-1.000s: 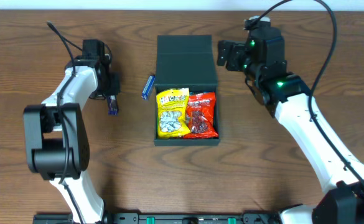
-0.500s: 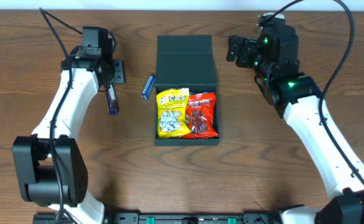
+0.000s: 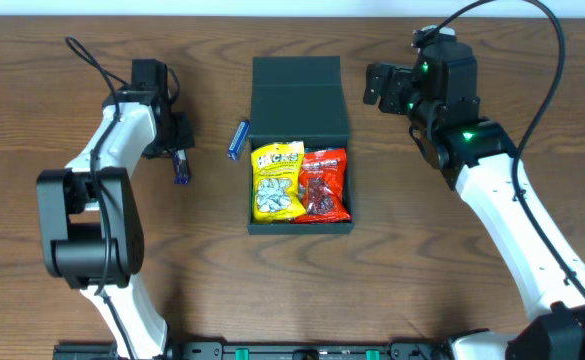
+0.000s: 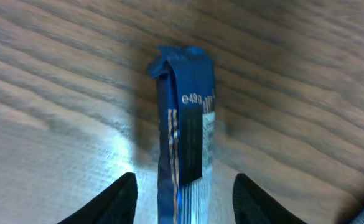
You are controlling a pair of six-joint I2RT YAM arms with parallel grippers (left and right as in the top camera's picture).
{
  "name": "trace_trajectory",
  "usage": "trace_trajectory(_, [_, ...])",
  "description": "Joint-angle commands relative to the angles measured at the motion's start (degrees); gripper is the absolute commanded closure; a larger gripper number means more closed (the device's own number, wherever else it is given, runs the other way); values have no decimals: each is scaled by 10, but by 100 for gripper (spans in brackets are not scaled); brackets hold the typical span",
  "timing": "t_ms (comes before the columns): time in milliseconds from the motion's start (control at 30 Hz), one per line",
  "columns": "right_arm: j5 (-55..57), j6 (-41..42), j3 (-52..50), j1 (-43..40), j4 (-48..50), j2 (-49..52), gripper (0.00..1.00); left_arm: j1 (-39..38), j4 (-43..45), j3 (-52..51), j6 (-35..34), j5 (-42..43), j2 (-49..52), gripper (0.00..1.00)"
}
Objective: Pack container
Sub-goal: 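Grasp the blue stick pack left of the box with the left gripper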
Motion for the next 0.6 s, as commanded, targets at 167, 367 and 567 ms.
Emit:
trace_trajectory(167, [4,-9,1,-6,-1,-10,3,0,21,7,-16,-7,35,62])
trace_trajectory(367, [4,-9,1,-6,-1,-10,3,0,23,7,-17,-6,52,69])
trace_trajectory(567, [5,-9,1,-7,0,-10,3,0,17,7,-16,3,51,82])
